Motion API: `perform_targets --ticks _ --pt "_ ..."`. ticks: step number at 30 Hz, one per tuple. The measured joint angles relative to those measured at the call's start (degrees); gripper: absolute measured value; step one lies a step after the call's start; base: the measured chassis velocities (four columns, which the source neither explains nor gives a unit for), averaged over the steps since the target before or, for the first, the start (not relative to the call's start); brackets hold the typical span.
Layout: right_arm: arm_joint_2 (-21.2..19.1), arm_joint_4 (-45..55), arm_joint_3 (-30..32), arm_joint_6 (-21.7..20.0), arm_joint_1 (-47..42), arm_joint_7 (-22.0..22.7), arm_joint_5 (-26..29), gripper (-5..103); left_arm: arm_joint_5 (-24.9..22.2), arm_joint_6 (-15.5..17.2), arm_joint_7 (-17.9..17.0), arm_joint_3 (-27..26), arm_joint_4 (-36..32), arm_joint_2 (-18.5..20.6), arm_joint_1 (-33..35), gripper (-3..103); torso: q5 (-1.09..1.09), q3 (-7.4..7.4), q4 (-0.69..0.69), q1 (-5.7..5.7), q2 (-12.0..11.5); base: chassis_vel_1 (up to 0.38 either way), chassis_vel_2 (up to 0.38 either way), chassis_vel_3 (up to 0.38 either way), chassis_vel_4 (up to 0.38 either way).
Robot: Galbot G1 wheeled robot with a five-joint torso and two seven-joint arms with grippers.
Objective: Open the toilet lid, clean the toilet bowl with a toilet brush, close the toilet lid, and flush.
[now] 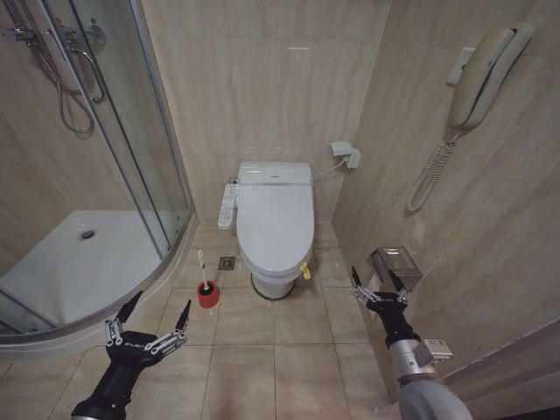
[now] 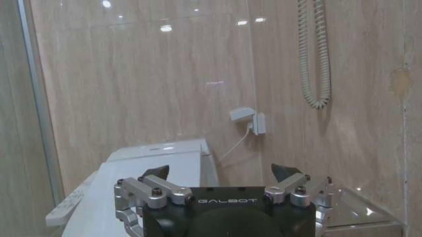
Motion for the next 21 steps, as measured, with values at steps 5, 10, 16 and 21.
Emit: perform_targets --ticks 5,10,16,21 --pt "-0.25 0.03 0.00 0.20 0.21 0.00 0.84 100 0.00 0.00 0.00 0.00 0.00 0.00 0.00 100 0.00 0.00 0.00 0.00 0.00 0.000 0.000 0.000 0.000" --pt "-0.31 0.06 -0.16 0.32 0.41 0.11 0.87 100 0.00 0.00 0.00 0.00 0.00 0.00 0.00 100 0.00 0.00 0.00 0.00 0.00 0.000 0.000 0.000 0.000" --pt "-0.42 0.26 -0.24 0.45 0.11 0.16 1.01 100 0.00 0.00 0.00 0.00 0.00 0.00 0.00 100 0.00 0.00 0.00 0.00 0.00 0.000 0.000 0.000 0.000" --pt "-0.41 0.32 -0.27 0.71 -0.04 0.39 1.01 100 0.00 0.00 0.00 0.00 0.00 0.00 0.00 100 0.00 0.00 0.00 0.00 0.00 0.000 0.000 0.000 0.000"
